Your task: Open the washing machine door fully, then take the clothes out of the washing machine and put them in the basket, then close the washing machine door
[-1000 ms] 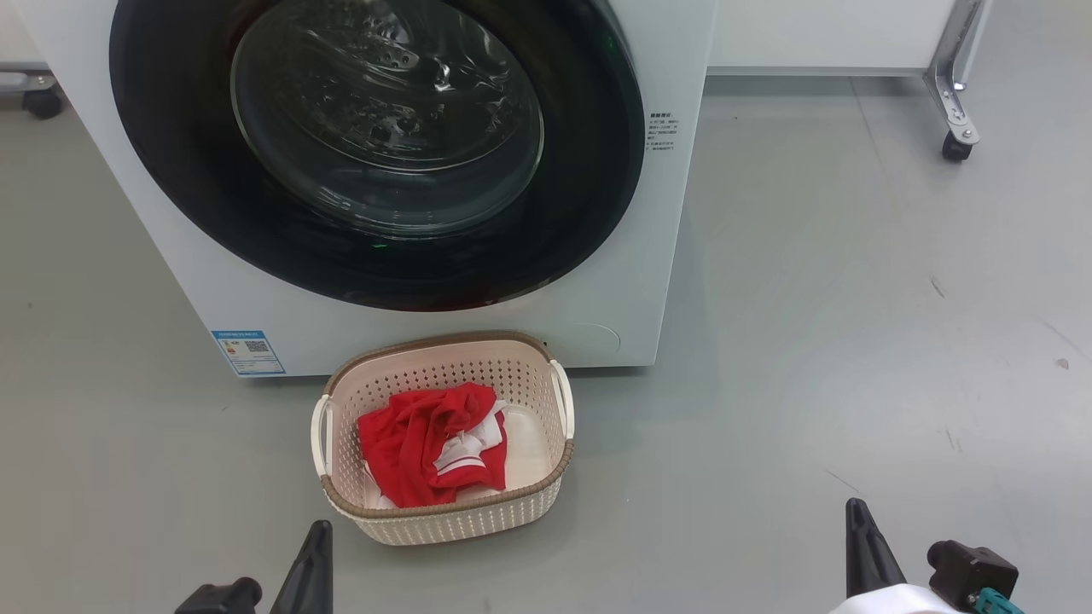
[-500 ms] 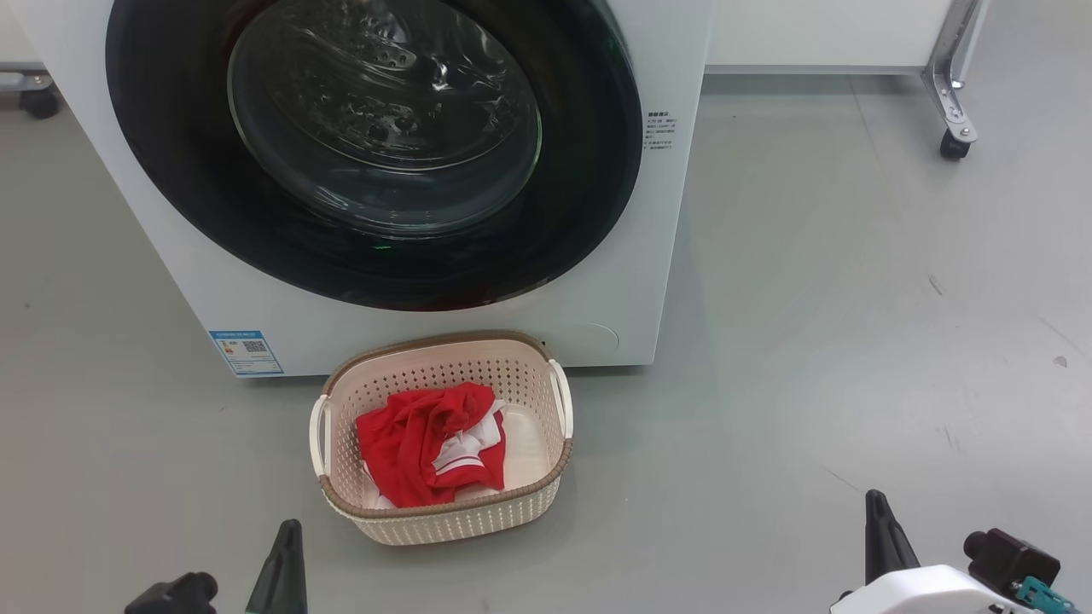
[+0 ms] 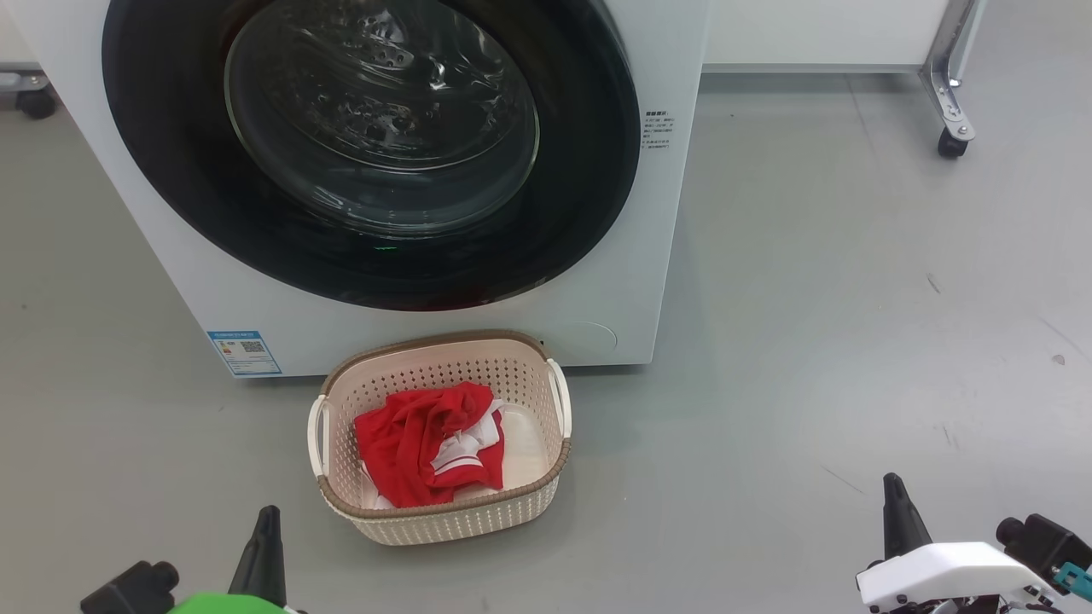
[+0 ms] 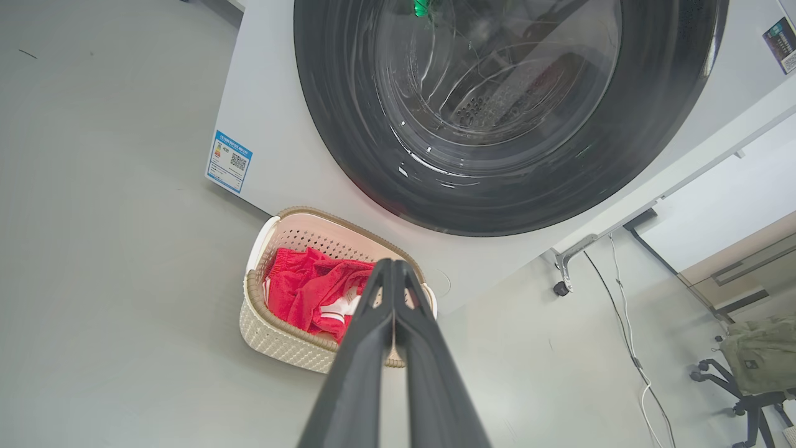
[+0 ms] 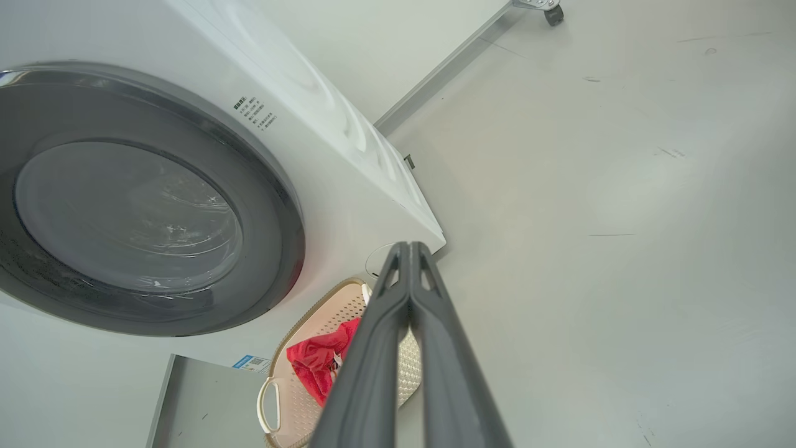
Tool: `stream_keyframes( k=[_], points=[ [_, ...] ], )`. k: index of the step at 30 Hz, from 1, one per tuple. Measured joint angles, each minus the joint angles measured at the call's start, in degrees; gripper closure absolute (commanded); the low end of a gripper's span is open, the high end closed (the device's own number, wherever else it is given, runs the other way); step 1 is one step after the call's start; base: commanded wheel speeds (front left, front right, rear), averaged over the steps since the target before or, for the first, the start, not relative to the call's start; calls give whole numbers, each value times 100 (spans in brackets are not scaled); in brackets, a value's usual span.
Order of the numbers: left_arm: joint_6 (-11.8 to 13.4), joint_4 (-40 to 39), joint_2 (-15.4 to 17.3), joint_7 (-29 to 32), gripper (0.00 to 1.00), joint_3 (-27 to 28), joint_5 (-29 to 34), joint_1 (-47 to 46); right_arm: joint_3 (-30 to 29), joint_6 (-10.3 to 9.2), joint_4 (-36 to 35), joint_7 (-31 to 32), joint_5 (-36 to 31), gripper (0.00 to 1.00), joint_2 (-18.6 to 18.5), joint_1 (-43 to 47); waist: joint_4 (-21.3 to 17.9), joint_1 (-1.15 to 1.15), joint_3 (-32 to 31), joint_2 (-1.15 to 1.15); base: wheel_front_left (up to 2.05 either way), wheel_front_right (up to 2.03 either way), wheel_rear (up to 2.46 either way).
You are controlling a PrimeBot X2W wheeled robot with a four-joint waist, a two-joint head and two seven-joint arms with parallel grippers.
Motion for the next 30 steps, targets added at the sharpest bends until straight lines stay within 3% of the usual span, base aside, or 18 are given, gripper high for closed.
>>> stream_keyframes(
  k=[30],
  points=[
    [-300,170,67,469,100,424,-2392,-419,-400,279,82,486,2312,100,-132,-428,-37,0,8,0,0,0,0]
  ],
)
